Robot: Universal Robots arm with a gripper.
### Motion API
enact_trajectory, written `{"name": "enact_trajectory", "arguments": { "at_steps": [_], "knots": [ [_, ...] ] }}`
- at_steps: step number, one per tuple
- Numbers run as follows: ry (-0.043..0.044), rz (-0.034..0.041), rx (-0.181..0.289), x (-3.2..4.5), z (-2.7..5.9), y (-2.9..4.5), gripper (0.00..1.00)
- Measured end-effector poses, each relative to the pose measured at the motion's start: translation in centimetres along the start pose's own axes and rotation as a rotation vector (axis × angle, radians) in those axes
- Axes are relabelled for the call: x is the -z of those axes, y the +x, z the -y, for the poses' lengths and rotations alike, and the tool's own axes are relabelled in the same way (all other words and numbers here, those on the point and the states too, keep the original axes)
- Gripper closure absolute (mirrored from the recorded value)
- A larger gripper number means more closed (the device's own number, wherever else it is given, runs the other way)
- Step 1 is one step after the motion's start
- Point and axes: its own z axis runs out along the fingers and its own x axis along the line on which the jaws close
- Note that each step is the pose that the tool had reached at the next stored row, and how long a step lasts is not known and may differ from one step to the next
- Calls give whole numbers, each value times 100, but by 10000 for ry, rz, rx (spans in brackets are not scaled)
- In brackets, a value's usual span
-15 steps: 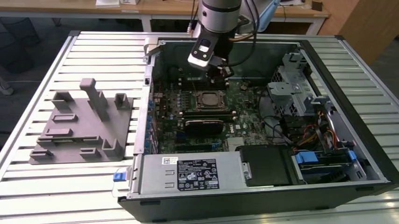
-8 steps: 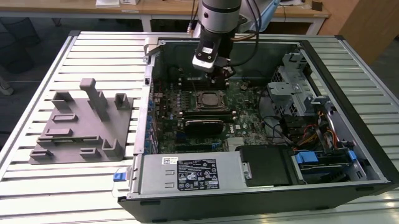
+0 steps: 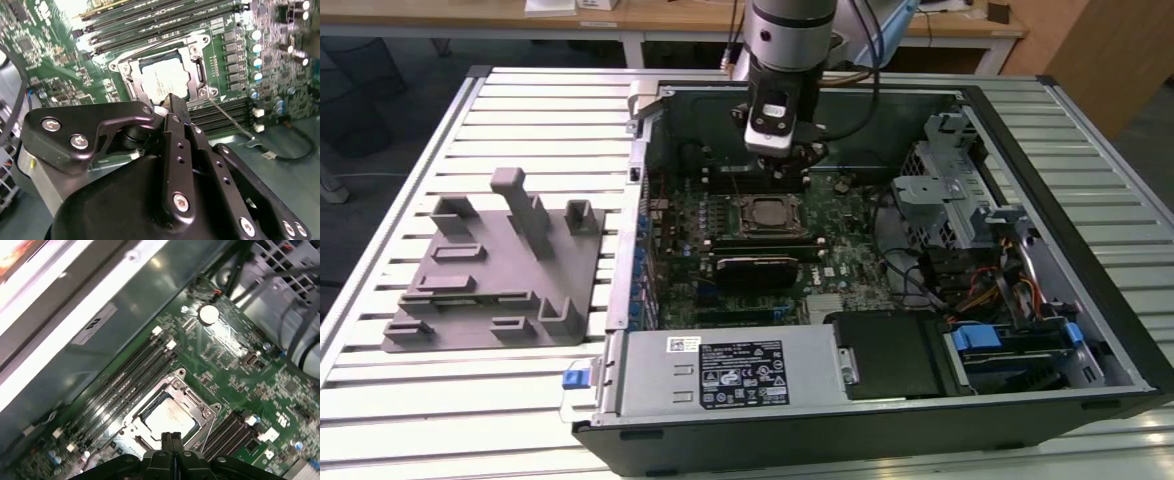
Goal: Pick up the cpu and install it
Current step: 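Install the first cpu locking lever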
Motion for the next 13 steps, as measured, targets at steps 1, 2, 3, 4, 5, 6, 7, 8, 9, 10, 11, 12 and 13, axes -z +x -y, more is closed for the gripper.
{"name": "enact_trajectory", "arguments": {
  "at_steps": [1, 2, 3, 4, 5, 6, 7, 8, 9, 10, 11, 12, 13],
  "knots": [
    [0, -1, 181, 0, 0, 0, 89],
    [-1, -3, 360, -1, 0, 0, 89],
    [-1, -3, 541, -1, 0, 0, 89],
    [-2, -4, 737, -2, 0, 0, 89],
    [-3, -6, 916, -2, 0, 0, 89],
    [-3, -7, 1097, -3, 0, 0, 89],
    [-4, -8, 1275, -3, 0, 0, 89],
    [-4, -9, 1457, -3, 0, 0, 89],
    [-5, -10, 1635, -4, 0, 0, 89],
    [-6, -11, 1815, -5, 0, 0, 89],
    [-6, -13, 2007, -5, 0, 0, 89],
    [-7, -14, 2185, -6, 0, 0, 89],
    [-7, -15, 2367, -6, 0, 0, 89]
  ]
}}
